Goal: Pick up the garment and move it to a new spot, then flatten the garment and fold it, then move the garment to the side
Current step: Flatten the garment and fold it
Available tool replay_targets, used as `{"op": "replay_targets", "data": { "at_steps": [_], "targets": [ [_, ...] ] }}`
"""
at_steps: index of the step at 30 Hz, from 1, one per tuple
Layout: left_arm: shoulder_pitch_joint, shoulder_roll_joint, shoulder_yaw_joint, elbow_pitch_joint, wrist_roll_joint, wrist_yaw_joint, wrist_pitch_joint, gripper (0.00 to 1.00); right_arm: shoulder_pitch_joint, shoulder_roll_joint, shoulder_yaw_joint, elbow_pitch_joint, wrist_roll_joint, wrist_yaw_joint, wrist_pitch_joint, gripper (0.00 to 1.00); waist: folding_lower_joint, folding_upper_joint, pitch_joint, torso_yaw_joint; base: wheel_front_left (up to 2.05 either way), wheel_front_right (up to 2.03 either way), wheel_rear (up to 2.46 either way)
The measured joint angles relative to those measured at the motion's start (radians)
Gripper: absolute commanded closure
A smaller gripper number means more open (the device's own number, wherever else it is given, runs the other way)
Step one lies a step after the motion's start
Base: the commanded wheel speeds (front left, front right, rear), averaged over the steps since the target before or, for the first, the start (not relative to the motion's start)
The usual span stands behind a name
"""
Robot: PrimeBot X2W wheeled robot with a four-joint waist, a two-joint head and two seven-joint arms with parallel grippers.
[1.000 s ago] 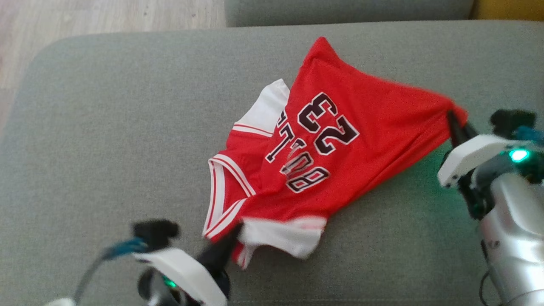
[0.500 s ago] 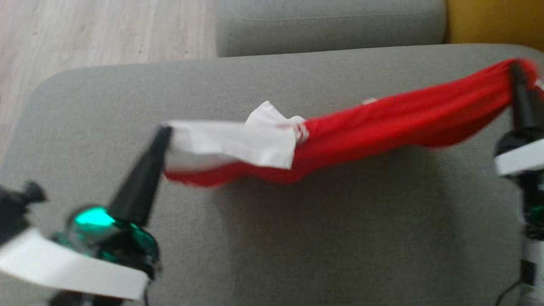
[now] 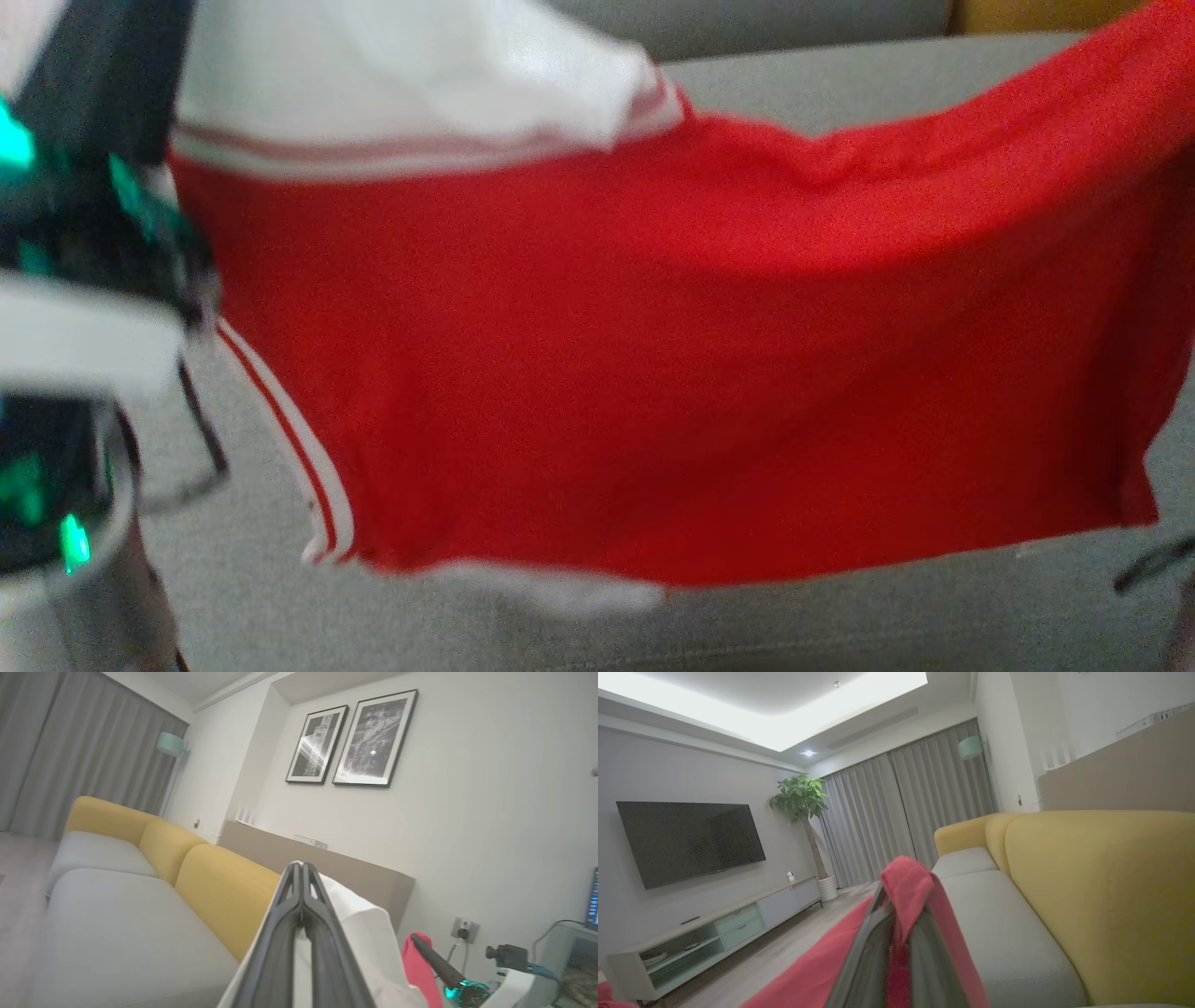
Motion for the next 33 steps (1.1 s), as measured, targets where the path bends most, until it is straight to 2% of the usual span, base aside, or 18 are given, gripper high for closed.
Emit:
{"op": "replay_targets", "data": {
  "at_steps": [5,8,11,16,19,21,23,26,29,33],
  "targets": [
    [-0.232,0.015,-0.015,0.269,0.09,-0.039,-0.044,1.0,-0.168,0.001,0.056,0.18,-0.083,0.0,0.007,1.0,0.0001,0.0,0.087,0.007,0.0,0.0,0.0],
    [-0.376,0.015,-0.044,0.474,0.16,-0.081,-0.123,1.0,-0.309,0.001,0.081,0.354,-0.172,0.0,-0.056,1.0,0.0003,0.0,0.142,0.016,0.0,0.0,0.0],
    [-0.488,-0.008,-0.058,0.672,0.198,-0.124,-0.238,1.0,-0.457,0.008,0.079,0.534,-0.258,0.0,-0.157,1.0,0.0002,0.0,0.19,0.026,0.0,0.0,0.0],
    [-0.669,-0.042,-0.064,0.946,0.275,-0.196,-0.488,1.0,-0.702,0.028,0.005,0.818,-0.336,0.0,-0.418,1.0,0.0004,-0.0001,0.258,0.044,0.0,0.0,0.0],
    [-0.762,-0.05,-0.063,1.074,0.299,-0.227,-0.623,1.0,-0.778,0.026,-0.005,0.944,-0.341,0.0,-0.551,1.0,0.0001,0.0,0.285,0.052,0.0,0.0,0.0],
    [-0.785,-0.054,-0.066,1.139,0.309,-0.244,-0.694,1.0,-0.781,0.026,0.036,1.016,-0.326,0.0,-0.608,1.0,0.0003,-0.0001,0.296,0.056,0.0,0.0,0.0],
    [-0.757,-0.052,-0.089,1.184,0.309,-0.255,-0.725,1.0,-0.748,0.026,0.111,1.082,-0.298,0.0,-0.638,1.0,0.0003,-0.0001,0.292,0.057,0.0,0.0,0.0],
    [-0.625,-0.05,-0.136,1.174,0.31,-0.264,-0.746,1.0,-0.649,0.008,0.236,1.128,-0.238,0.0,-0.645,1.0,0.0,0.0,0.276,0.058,0.0,0.0,0.0],
    [-0.427,-0.027,-0.182,1.111,0.293,-0.264,-0.747,1.0,-0.521,-0.064,0.355,1.119,-0.13,0.0,-0.638,1.0,0.0,0.0,0.262,0.061,0.0,0.0,0.0],
    [-0.143,0.02,-0.196,0.978,0.239,-0.264,-0.747,1.0,-0.358,-0.203,0.464,1.039,0.031,0.0,-0.601,1.0,0.0001,0.0,0.254,0.078,0.0,0.0,0.0]
  ]
}}
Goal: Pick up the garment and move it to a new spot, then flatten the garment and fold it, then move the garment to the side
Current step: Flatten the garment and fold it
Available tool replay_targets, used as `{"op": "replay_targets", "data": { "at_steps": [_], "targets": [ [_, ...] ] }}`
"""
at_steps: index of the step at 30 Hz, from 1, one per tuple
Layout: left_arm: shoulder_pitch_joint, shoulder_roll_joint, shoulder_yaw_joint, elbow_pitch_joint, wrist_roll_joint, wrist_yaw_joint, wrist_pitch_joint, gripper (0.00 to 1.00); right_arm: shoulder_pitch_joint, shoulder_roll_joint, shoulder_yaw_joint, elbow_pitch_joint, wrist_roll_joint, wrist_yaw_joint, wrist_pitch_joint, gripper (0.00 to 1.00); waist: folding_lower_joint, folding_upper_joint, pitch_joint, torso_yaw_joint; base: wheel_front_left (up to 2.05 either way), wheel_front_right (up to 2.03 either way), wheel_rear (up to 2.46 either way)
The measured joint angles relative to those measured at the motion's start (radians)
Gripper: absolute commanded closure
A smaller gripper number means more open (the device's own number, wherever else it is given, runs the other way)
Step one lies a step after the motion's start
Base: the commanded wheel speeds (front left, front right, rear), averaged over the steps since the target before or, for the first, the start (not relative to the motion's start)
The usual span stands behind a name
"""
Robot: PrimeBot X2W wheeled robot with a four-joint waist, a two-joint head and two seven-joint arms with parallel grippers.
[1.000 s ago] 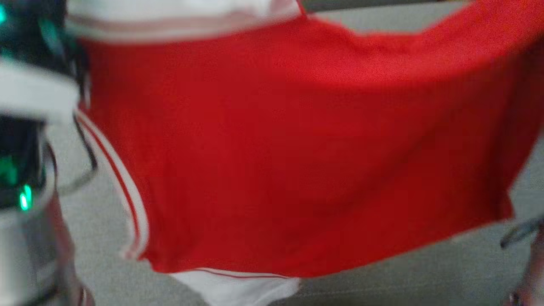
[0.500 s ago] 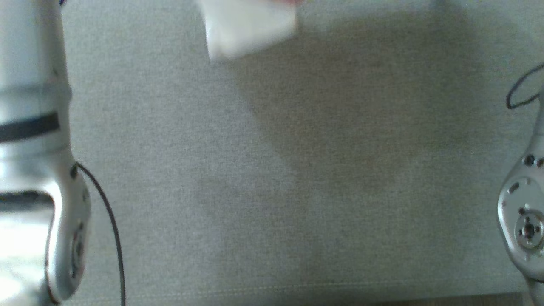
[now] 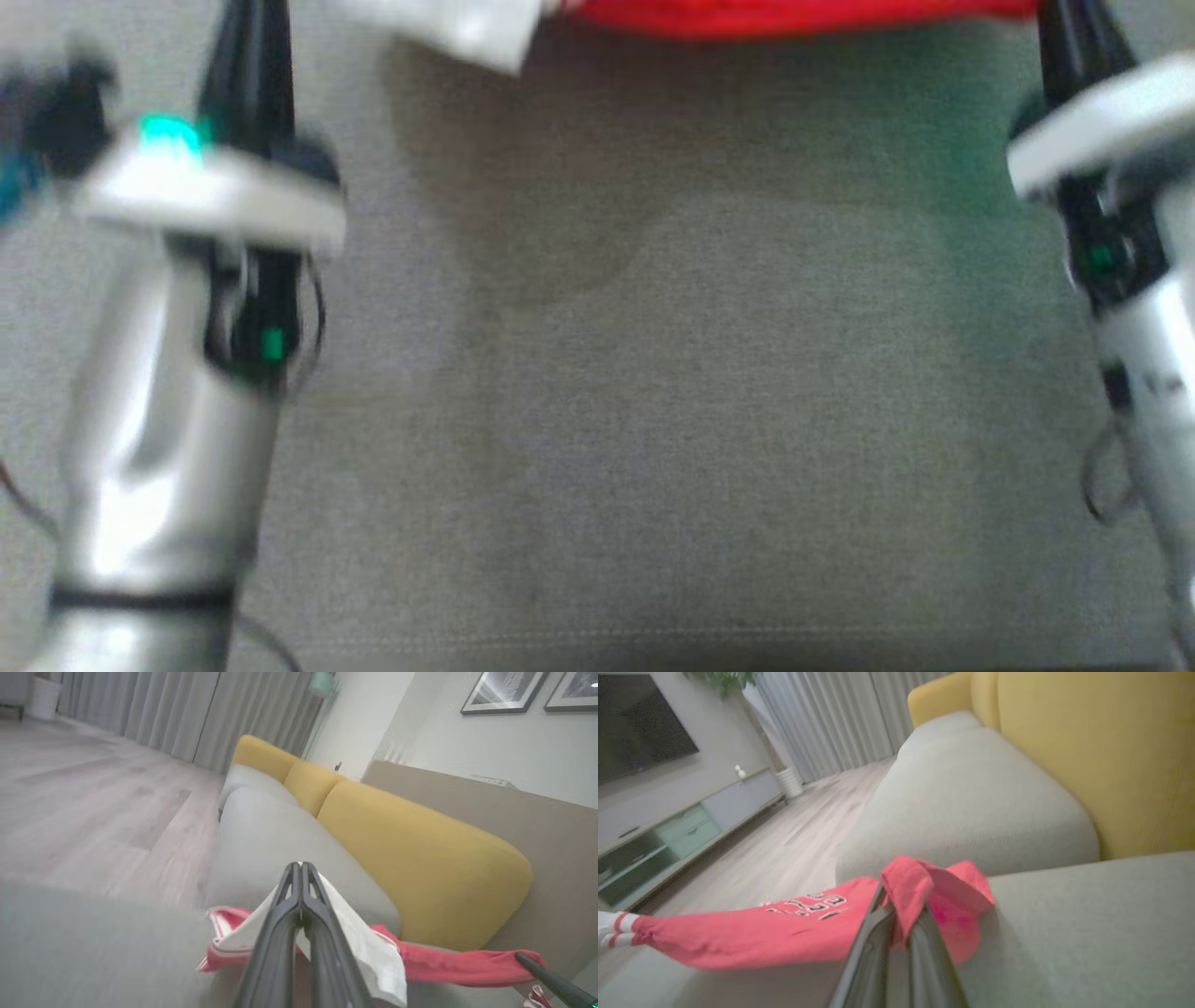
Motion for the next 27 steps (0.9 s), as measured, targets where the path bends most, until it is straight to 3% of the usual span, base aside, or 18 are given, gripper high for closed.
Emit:
{"op": "replay_targets", "data": {
  "at_steps": [5,10,16,20,27],
  "targets": [
    [0.327,0.004,0.016,-0.18,-0.057,0.011,0.0,1.0,0.189,-0.142,0.082,-0.126,0.123,0.0,0.022,1.0,-0.0001,0.0,-0.035,0.026,0.0,0.0,0.0],
    [0.539,-0.007,0.012,-0.334,-0.079,0.045,0.001,1.0,0.336,-0.231,0.101,-0.215,0.17,0.0,0.054,1.0,-0.0002,0.0,-0.078,0.047,0.0,0.0,0.0],
    [0.779,-0.015,-0.054,-0.518,-0.074,0.121,0.047,1.0,0.581,-0.308,0.016,-0.343,0.154,0.0,0.128,1.0,-0.0002,0.0,-0.131,0.086,0.0,0.0,0.0],
    [0.895,-0.015,-0.095,-0.609,-0.067,0.153,0.086,1.0,0.767,-0.29,-0.107,-0.465,0.125,0.0,0.192,1.0,-0.0002,0.0001,-0.139,0.1,0.0,0.0,0.0],
    [0.892,0.026,-0.086,-0.705,-0.067,0.188,0.158,1.0,0.886,-0.088,-0.291,-0.622,0.004,0.0,0.33,1.0,-0.0002,0.0,-0.098,0.067,0.0,0.0,0.0]
  ]
}}
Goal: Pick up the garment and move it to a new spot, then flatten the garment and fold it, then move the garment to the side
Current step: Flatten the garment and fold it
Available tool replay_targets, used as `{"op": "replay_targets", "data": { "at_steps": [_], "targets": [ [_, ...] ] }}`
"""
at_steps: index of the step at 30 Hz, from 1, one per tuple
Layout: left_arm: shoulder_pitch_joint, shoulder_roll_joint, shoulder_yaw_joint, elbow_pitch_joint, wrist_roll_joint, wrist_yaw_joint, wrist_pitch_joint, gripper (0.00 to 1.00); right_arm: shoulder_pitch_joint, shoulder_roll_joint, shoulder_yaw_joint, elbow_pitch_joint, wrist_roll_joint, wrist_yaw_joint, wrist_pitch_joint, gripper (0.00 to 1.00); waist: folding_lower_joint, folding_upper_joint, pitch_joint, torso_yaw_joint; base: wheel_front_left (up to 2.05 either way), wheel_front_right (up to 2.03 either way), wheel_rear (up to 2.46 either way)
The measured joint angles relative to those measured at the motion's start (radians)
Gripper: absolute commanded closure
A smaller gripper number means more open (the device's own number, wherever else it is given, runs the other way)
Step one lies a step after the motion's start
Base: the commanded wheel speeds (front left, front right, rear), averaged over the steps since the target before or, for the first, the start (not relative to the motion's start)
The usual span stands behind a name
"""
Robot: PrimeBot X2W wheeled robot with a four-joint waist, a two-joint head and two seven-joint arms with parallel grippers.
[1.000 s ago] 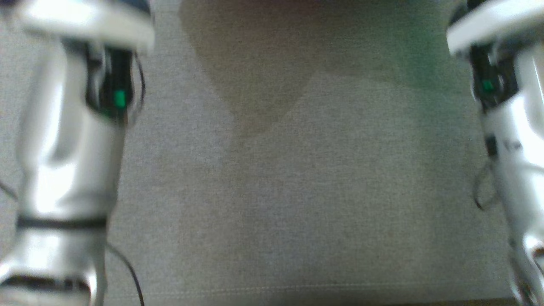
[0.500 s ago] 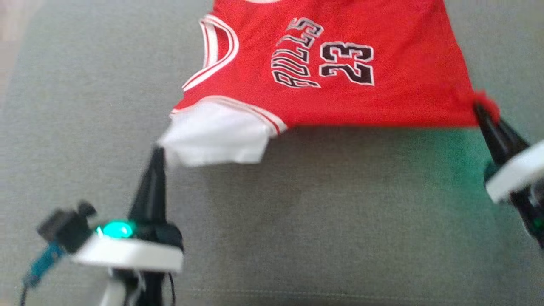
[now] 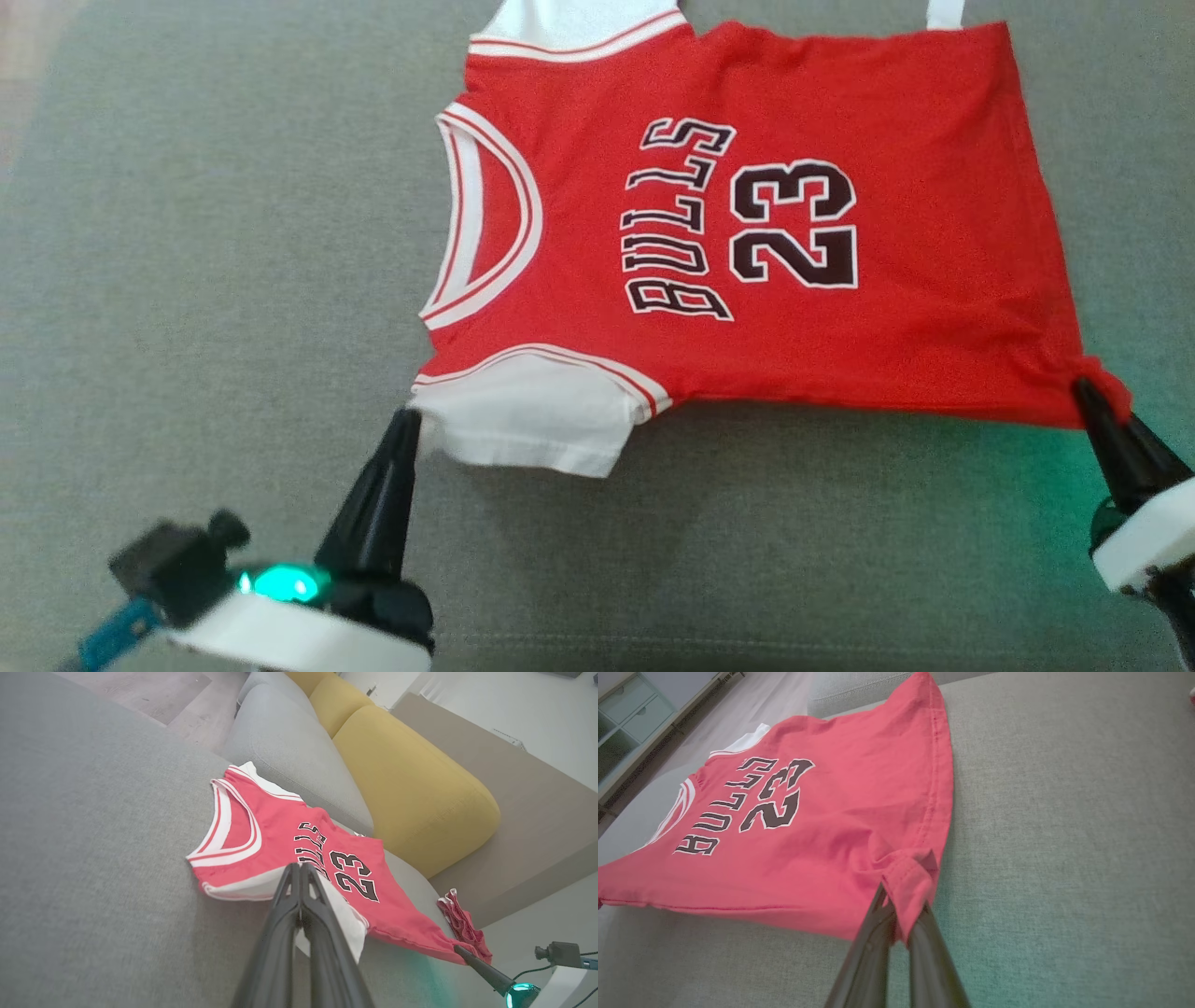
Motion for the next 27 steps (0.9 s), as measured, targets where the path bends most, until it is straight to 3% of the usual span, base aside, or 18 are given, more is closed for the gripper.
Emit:
{"op": "replay_targets", "data": {
  "at_steps": [7,17,27],
  "targets": [
    [-0.192,0.053,0.032,-0.002,0.0,0.016,0.128,1.0,-0.129,0.135,-0.054,-0.01,-0.098,0.0,0.124,1.0,0.0,0.0,0.056,-0.04,0.0,0.0,0.0],
    [-0.482,0.065,0.031,0.134,-0.005,0.033,0.292,1.0,-0.361,0.164,-0.051,0.049,-0.165,0.0,0.238,1.0,0.0001,0.0,0.127,-0.083,0.0,0.0,0.0],
    [-0.663,0.057,0.023,0.32,0.041,0.032,0.283,1.0,-0.491,0.18,0.002,0.156,-0.2,0.0,0.253,1.0,0.0002,0.0,0.158,-0.113,0.0,0.0,0.0]
  ]
}}
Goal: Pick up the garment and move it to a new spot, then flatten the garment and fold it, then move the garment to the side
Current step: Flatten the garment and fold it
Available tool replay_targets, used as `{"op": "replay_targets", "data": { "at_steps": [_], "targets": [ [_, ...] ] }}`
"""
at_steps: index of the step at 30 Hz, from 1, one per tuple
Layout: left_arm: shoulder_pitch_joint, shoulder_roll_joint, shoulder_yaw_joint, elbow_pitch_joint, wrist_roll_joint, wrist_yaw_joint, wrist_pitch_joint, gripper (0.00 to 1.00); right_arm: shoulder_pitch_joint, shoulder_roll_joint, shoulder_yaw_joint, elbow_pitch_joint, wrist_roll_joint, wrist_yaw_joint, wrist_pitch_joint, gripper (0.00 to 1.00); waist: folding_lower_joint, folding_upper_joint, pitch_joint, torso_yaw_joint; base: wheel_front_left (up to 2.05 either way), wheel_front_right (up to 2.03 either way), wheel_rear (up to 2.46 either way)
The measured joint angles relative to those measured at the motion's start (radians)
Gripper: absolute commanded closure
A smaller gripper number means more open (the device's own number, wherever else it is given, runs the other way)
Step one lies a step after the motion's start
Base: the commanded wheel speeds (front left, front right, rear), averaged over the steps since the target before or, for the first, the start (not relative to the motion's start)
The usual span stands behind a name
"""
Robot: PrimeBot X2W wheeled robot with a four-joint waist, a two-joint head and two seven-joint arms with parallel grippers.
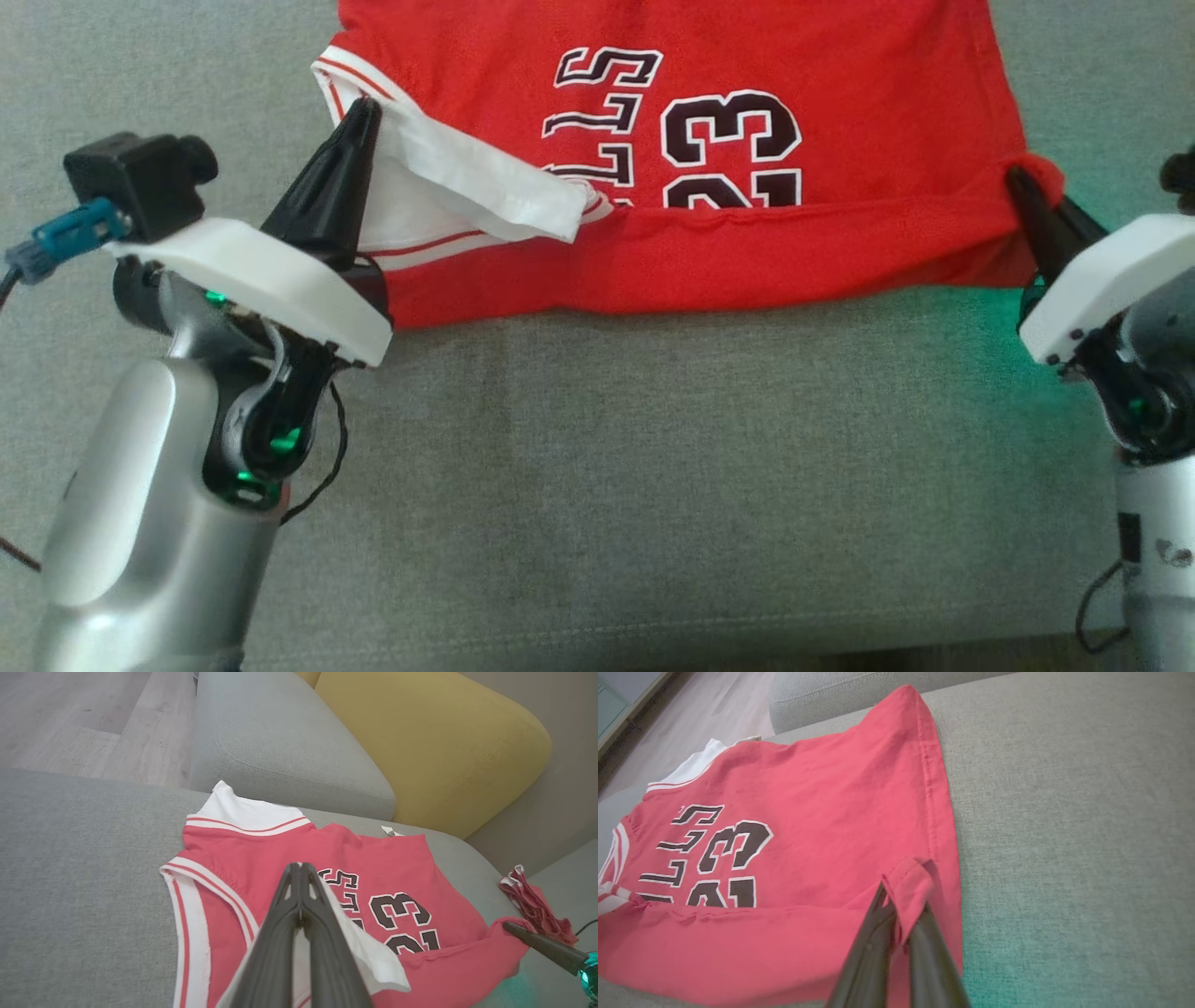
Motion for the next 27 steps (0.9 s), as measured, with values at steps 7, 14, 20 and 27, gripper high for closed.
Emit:
{"op": "replay_targets", "data": {
  "at_steps": [7,14,20,27],
  "targets": [
    [-0.055,-0.006,0.002,0.066,0.002,-0.016,-0.036,1.0,-0.055,0.001,0.005,0.064,-0.022,0.0,0.0,1.0,0.0,0.0,0.001,0.004,0.0,0.0,0.0],
    [-0.1,-0.021,-0.003,0.136,0.012,-0.034,-0.063,1.0,-0.093,0.001,0.012,0.114,-0.051,0.0,0.002,1.0,0.0,0.0,0.002,0.008,0.0,0.0,0.0],
    [-0.139,-0.038,-0.031,0.242,0.033,-0.042,-0.072,0.02,-0.126,0.004,0.017,0.163,-0.082,0.0,-0.028,0.0,0.0,0.0,0.001,0.006,0.0,0.0,0.0],
    [-0.095,-0.019,-0.031,0.237,0.066,0.0,-0.09,0.0,-0.095,0.001,0.036,0.112,-0.105,0.0,-0.08,0.0,0.0,0.0,-0.013,-0.006,0.0,0.0,0.0]
  ]
}}
